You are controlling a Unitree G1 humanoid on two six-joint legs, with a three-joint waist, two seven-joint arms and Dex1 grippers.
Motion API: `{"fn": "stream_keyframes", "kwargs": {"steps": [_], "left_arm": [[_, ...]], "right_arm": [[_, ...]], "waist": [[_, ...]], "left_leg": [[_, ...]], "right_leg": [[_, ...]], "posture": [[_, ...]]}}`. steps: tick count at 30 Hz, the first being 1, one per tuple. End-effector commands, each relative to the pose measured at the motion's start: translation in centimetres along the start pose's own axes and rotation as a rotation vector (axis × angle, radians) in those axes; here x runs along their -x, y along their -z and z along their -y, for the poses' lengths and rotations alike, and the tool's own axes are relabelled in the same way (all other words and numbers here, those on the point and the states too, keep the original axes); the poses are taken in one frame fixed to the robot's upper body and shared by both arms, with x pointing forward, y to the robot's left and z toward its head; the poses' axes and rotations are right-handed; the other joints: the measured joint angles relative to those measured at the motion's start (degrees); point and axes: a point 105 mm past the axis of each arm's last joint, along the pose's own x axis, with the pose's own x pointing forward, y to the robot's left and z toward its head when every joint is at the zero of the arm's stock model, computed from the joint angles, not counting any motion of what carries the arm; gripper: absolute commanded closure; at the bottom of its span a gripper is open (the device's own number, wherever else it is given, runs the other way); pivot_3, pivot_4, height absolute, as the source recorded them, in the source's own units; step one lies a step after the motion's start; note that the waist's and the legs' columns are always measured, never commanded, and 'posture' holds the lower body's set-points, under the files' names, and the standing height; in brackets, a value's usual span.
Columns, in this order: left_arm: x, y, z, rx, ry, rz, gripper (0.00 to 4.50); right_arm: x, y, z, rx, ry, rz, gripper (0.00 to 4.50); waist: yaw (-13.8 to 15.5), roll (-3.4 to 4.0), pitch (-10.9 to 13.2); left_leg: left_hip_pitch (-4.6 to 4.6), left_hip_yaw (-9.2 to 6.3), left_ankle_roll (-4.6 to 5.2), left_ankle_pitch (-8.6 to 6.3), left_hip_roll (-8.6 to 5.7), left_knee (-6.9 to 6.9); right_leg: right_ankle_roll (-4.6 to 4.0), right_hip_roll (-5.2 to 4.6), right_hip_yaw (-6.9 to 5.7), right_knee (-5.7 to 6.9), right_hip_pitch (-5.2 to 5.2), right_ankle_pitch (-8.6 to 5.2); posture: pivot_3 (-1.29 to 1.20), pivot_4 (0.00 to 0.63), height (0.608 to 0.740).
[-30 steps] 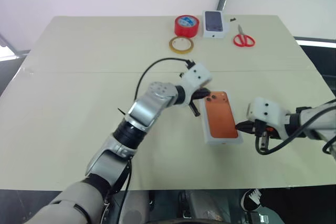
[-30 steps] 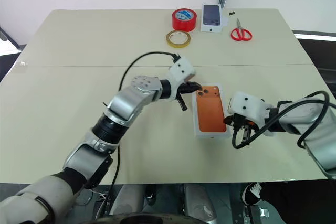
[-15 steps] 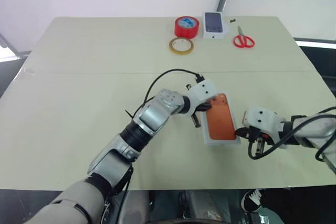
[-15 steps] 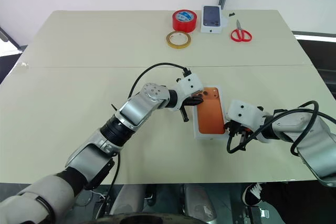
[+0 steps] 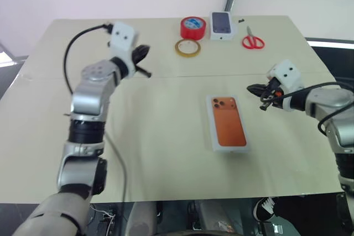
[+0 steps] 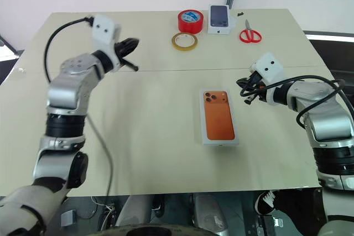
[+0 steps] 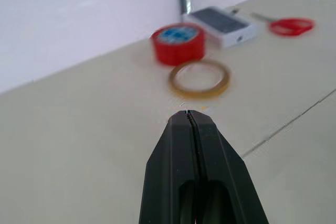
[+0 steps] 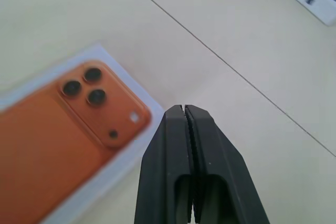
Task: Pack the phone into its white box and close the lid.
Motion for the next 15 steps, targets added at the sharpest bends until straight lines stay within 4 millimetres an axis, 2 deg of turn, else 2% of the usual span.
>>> {"fn": "stream_keyframes", "kwargs": {"steps": [1, 3, 6, 10, 15], "left_arm": [[4.4, -0.1, -2.2, -0.022, -0.037, 0.004, 4.50], [7.3, 2.3, -2.7, -0.022, -0.047, -0.073, 4.50], [10.6, 4.9, -2.1, -0.004, -0.044, -0.149, 4.50], [13.2, 6.5, -1.3, 0.035, -0.071, -0.169, 4.50], [14.7, 7.3, -1.2, 0.063, -0.126, -0.174, 4.50]], "right_arm": [[0.1, -0.5, 1.0, -0.002, 0.008, 0.050, 4.43], [0.0, -0.2, 1.1, -0.029, 0.003, 0.058, 4.43], [0.1, 0.2, 1.4, -0.061, 0.012, 0.079, 4.43], [0.4, 1.1, 1.5, -0.104, -0.012, 0.081, 4.43], [0.4, 1.3, 1.0, -0.134, -0.080, 0.081, 4.43]], "waist": [[-0.1, -0.01, 0.0], [-0.2, 0.00, 0.0], [-0.3, 0.01, 0.0], [0.1, 0.01, 0.0], [-0.2, 0.01, 0.0]], "left_leg": [[-0.01, 0.00, 0.00, 0.00, -0.01, 0.01], [0.01, 0.01, 0.00, 0.00, 0.00, -0.01], [0.07, 0.00, 0.00, 0.00, 0.03, -0.04], [0.08, -0.03, 0.01, -0.01, 0.00, 0.02], [0.10, -0.03, 0.03, -0.03, 0.00, -0.02]], "right_leg": [[0.00, -0.01, 0.01, 0.03, 0.01, 0.00], [0.00, -0.02, 0.01, 0.04, 0.00, 0.00], [0.00, -0.01, 0.01, -0.04, 0.01, 0.00], [0.00, -0.04, -0.01, -0.04, 0.07, 0.00], [0.00, -0.03, -0.01, -0.05, 0.09, 0.00]], "posture": [[0.00, 0.150, 0.740], [0.00, 0.150, 0.740], [0.00, 0.150, 0.740], [0.00, 0.150, 0.740], [0.00, 0.150, 0.740]]}}
